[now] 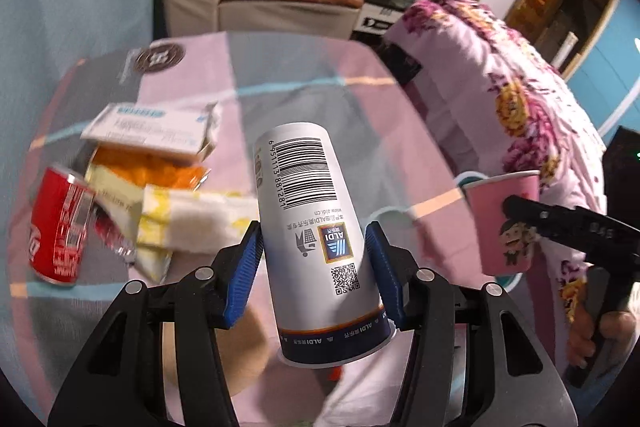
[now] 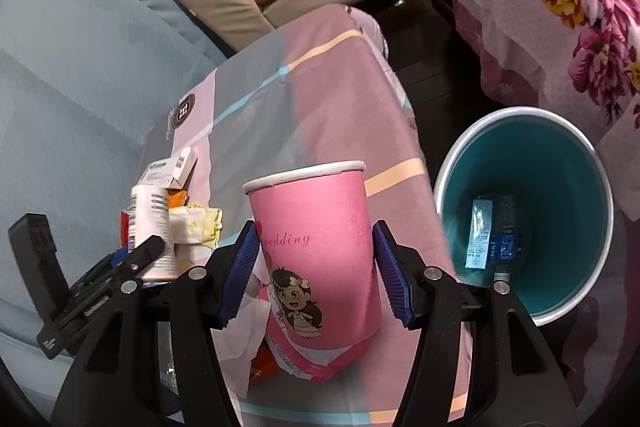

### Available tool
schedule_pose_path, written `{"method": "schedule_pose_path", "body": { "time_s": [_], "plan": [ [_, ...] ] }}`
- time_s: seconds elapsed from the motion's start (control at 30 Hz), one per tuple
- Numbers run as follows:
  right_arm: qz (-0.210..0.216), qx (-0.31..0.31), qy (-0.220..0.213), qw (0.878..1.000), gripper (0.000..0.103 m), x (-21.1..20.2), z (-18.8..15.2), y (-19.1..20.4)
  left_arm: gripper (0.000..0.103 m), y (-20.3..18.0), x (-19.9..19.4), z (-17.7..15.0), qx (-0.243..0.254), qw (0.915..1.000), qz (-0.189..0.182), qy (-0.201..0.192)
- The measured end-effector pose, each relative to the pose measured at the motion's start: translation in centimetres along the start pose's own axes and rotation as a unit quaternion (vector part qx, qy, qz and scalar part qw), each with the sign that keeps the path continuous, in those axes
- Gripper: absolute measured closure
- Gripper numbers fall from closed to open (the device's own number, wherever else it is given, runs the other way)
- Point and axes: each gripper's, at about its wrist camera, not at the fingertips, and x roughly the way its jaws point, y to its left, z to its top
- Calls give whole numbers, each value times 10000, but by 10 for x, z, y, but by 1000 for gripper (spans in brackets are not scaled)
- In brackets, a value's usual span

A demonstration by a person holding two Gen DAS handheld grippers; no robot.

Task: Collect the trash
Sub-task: 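Grasp the white cup with the left gripper and lift it, then carry both cups over the teal bin and release them inside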

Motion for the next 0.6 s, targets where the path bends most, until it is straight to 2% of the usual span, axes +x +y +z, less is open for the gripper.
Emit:
{"method": "schedule_pose_path", "body": {
  "time_s": [0.27, 0.47, 0.6],
  "plan": [
    [-215, 312, -477, 9981, 47, -42, 3, -38, 49, -75, 12, 14, 787, 9955, -517, 74],
    [-511, 700, -836, 9927, 47, -78, 3, -83, 49, -148, 38, 11, 1433, 9846, -946, 319],
    [-680, 1010, -994, 9876, 47, -96, -2, -119, 49, -188, 57, 6, 1767, 9771, -1076, 494]
  ]
}}
